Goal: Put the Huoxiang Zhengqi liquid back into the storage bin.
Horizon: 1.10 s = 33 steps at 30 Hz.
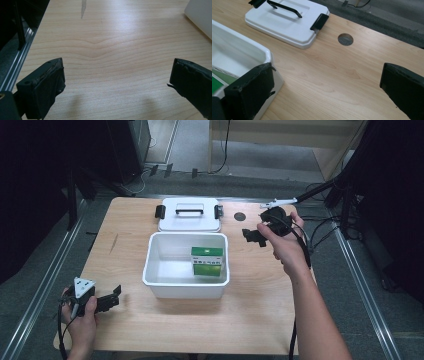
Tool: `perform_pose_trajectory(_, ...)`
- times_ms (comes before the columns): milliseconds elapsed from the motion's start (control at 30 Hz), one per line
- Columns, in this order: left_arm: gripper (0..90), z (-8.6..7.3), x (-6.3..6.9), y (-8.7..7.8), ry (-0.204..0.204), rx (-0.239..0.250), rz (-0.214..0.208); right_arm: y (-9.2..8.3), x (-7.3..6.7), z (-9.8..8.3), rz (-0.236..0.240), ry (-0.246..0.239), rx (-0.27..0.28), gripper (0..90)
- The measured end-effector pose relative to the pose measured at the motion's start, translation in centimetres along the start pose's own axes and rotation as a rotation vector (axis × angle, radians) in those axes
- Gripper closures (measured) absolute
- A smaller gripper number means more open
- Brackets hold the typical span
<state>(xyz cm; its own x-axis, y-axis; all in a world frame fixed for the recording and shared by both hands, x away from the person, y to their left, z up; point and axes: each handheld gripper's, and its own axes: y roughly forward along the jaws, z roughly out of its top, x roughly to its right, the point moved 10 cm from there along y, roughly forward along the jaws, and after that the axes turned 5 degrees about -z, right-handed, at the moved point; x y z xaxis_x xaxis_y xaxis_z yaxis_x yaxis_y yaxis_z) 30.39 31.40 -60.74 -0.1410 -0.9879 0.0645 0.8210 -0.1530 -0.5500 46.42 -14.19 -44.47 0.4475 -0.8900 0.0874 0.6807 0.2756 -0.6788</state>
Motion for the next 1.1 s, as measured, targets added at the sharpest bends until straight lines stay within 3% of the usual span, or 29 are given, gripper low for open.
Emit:
perform_pose_trajectory(267,0.6,0.0,0.0,0.0,0.001,0.0,-0.001,-0.2,2.1,-3.4,-0.038,0.05,0.034,0.0)
perform_pose_trajectory(633,0.6,0.0,0.0,-0.1,-0.004,0.0,-0.001,-1.3,5.5,-8.9,-0.062,0.17,0.128,0.0)
perform_pose_trajectory(933,0.6,0.0,0.0,-0.1,-0.002,0.002,0.0,-2.1,8.2,-13.5,-0.13,0.221,0.152,0.0)
perform_pose_trajectory(1100,0.6,-0.1,0.0,-0.1,-0.003,0.001,0.001,-2.3,8.7,-16.0,-0.142,0.22,0.149,0.0)
